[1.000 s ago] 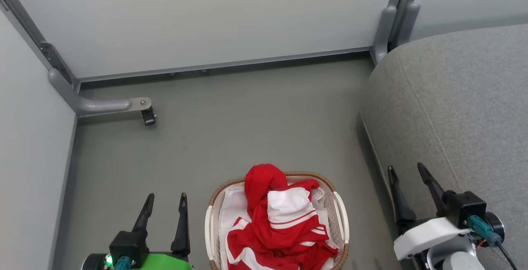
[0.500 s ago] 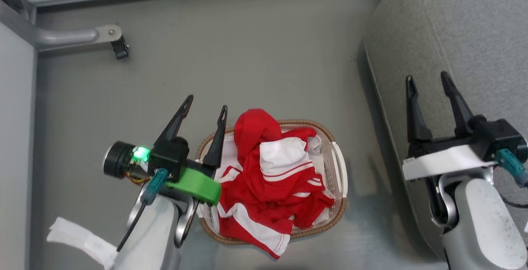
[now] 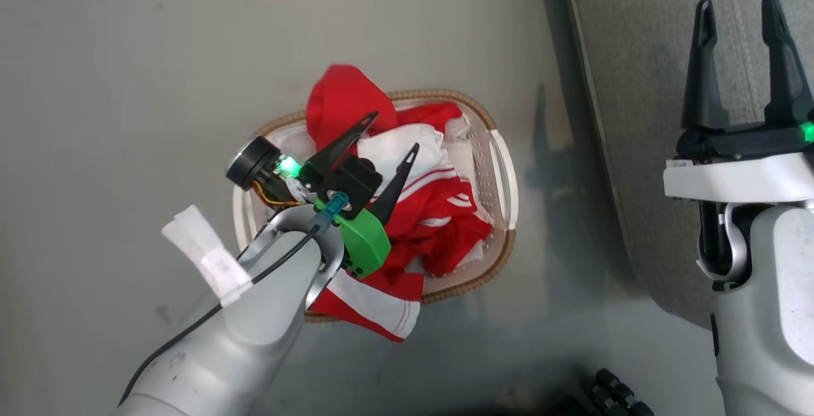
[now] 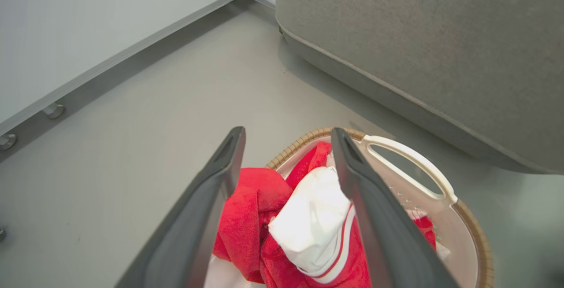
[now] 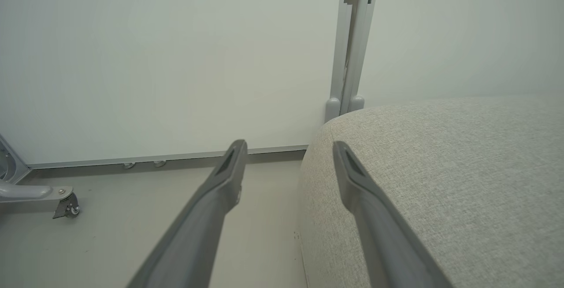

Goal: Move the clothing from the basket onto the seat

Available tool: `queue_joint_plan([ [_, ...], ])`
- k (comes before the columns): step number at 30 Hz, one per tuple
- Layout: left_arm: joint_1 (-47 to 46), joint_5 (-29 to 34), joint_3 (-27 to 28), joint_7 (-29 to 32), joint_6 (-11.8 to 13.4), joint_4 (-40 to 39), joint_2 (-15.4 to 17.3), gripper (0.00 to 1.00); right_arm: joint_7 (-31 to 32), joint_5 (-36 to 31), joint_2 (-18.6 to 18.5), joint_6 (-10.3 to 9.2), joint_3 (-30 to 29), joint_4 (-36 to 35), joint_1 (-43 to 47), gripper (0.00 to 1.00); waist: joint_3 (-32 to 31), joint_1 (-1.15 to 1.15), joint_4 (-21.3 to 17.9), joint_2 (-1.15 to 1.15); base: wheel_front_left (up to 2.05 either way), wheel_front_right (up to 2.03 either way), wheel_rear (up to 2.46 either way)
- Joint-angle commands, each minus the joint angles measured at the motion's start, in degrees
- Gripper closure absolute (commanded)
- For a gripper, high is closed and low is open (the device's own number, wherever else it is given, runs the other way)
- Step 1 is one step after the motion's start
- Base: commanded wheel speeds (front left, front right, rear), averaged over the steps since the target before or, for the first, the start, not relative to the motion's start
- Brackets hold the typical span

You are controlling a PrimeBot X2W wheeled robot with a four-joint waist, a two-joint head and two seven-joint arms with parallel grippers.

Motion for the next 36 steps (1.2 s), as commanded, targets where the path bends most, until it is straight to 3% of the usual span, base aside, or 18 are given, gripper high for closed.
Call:
queue_joint_plan([
  [1, -2.17, -0.85, -1.66, 0.02, -0.14, 1.68, 0.12, 0.00, -0.28, 0.41, -0.13, -0.04, 0.00, -0.75, -1.20, 0.00, 7.56, -0.01, -4.21, 0.00, 0.00, 0.00, 0.00],
  [5, -5.52, -2.93, -7.55, 0.03, -0.14, 7.07, -0.37, 0.00, -0.28, 0.00, -0.12, -0.04, 0.33, -1.82, -2.36, 0.00, 9.98, -0.01, -5.13, 0.00, 0.00, 0.00, 0.00],
  [12, -11.14, -6.08, -12.87, 0.02, -0.14, 12.25, -0.78, 0.00, -0.28, 0.01, -0.14, -0.04, 1.16, -3.21, -4.11, 0.00, 14.06, -0.01, -6.87, 0.00, 0.00, 0.00, 0.00],
  [26, -18.03, -5.66, -14.11, 0.02, 0.66, 24.94, -2.06, 0.00, -0.28, 1.22, -0.14, -0.04, 1.29, -4.58, -6.05, 0.00, 17.92, -0.01, -7.45, 0.00, 0.00, 0.00, 0.00],
  [27, -18.11, -5.82, -14.08, 0.03, 0.67, 25.34, -2.17, 0.09, -0.28, 1.26, -0.14, -0.04, 1.35, -4.64, -6.19, 0.00, 17.92, -0.01, -7.43, 0.00, 0.00, 0.00, 0.00],
  [29, -18.10, -6.22, -13.67, 0.02, 0.87, 25.36, -2.29, 0.54, -0.28, 1.30, -0.14, -0.04, 1.38, -4.68, -6.25, 0.00, 17.84, -0.01, -7.33, 0.00, 0.00, 0.00, 0.00],
  [30, -18.00, -6.42, -13.42, 0.02, 0.95, 24.86, -2.38, 0.65, -0.28, 1.30, -0.14, -0.04, 1.35, -4.65, -6.25, 0.00, 17.74, -0.01, -7.23, 0.00, 0.00, 0.00, 0.00],
  [31, -17.71, -6.55, -13.26, 0.03, 0.96, 24.38, -2.45, 0.87, -0.28, 1.21, -0.13, -0.04, 1.31, -4.56, -6.21, 0.00, 17.56, -0.01, -7.09, 0.00, 0.00, 0.00, 0.00],
  [33, -16.75, -6.75, -13.05, 0.02, 1.05, 23.31, -2.45, 1.00, -0.28, 1.07, -0.15, -0.04, 1.24, -4.26, -6.06, 0.00, 17.06, -0.01, -6.83, 0.00, 0.00, 0.00, 0.00],
  [36, -15.32, -6.60, -12.90, 0.03, 1.08, 21.84, -2.36, 1.00, -0.28, 1.00, -0.14, -0.04, 1.42, -3.79, -5.61, 0.00, 15.96, -0.01, -6.38, 0.00, 0.00, 0.00, 0.00],
])
